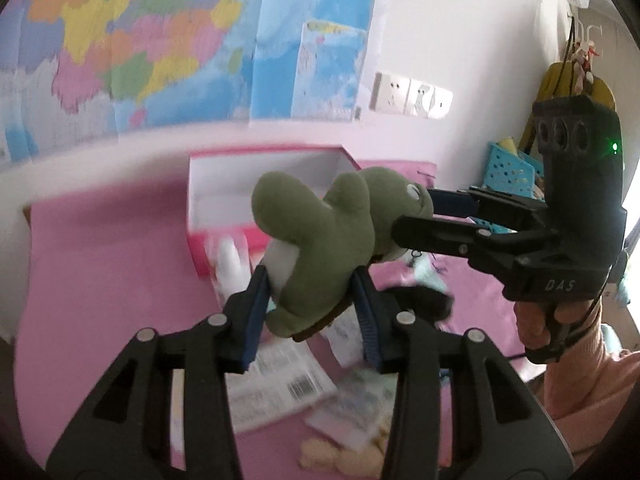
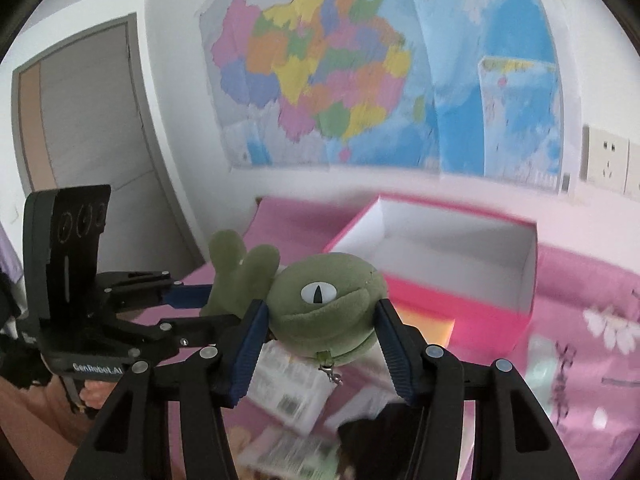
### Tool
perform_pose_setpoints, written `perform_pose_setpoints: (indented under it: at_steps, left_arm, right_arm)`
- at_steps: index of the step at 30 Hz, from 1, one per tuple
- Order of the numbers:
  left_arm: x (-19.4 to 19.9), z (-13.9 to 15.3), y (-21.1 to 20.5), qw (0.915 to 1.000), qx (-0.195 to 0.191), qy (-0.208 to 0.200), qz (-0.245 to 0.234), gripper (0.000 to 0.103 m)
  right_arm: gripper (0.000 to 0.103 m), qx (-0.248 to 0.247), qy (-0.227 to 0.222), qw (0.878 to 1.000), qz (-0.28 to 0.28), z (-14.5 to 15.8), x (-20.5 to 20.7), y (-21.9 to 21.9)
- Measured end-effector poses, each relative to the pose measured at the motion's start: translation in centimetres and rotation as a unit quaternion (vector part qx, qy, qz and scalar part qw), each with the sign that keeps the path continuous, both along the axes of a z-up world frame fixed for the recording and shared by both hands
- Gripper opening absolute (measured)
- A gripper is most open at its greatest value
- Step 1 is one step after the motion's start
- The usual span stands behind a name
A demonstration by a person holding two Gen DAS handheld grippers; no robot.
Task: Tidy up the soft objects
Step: 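Close the right gripper on the green plush frog and lift it, then lower the frog into the pink box and open the right gripper, then move the right gripper to the beige teddy bear and grasp it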
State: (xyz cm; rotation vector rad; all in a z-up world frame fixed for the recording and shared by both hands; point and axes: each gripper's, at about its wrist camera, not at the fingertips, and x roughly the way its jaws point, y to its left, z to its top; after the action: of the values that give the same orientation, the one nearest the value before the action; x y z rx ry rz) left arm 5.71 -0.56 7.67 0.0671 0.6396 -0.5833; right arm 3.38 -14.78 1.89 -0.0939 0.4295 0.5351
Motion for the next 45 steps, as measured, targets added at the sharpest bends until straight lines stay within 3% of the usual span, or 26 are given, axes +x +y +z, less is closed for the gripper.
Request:
perform_pose_setpoints:
  at_steps: [4, 10, 19, 25, 30, 35, 42, 45]
  left_arm:
    - [3.9, 1.5, -1.2, 0.9996, 0.025, -0.013, 0.006, 0.044]
    - [10.8, 1.3, -2.2, 0.9988, 0.045, 0.015, 0.012, 0.044]
    - [18.1, -3.0, -3.2, 0.9924, 0.094, 0.070, 0.037, 0.044]
    - [20.5, -5.8, -3.1, 0.9865, 0.111, 0.103, 0.064, 0.043]
    - [19.5, -5.1, -1.8, 0.9865, 0.106, 0.083, 0.094, 0.043]
    - [15.4, -2.4, 1.4, 0.9903, 0.066, 0.037, 0.116, 0.043]
    - [6.3, -1.2, 3.8, 0.9967, 0.040, -0.001, 0.070, 0.053]
    - [2.5, -1.9, 4.6, 0.9991, 0.021, 0.011, 0.036, 0.058]
  right_arm:
    - [0.056, 0.002, -0.015, 1.000, -0.013, 2.0, 2.9, -0.5]
    - [0.056, 0.026, 0.010, 0.999, -0.036, 3.3, 10.2, -1.6]
    - [0.056, 0.045, 0.091, 0.993, -0.060, -0.3, 18.5, -1.7]
    - [0.052, 0.046, 0.160, 0.985, -0.049, -3.7, 22.1, -0.6]
    - [0.052, 0.031, 0.174, 0.982, -0.064, -4.3, 22.5, -0.2]
    - [0.052, 0.044, 0.132, 0.989, -0.057, -1.2, 18.6, -2.0]
    - [0.053, 0.049, 0.074, 0.996, 0.004, 3.3, 10.2, -2.5]
    - [0.055, 0.043, 0.058, 0.997, 0.026, 4.3, 6.8, -2.4]
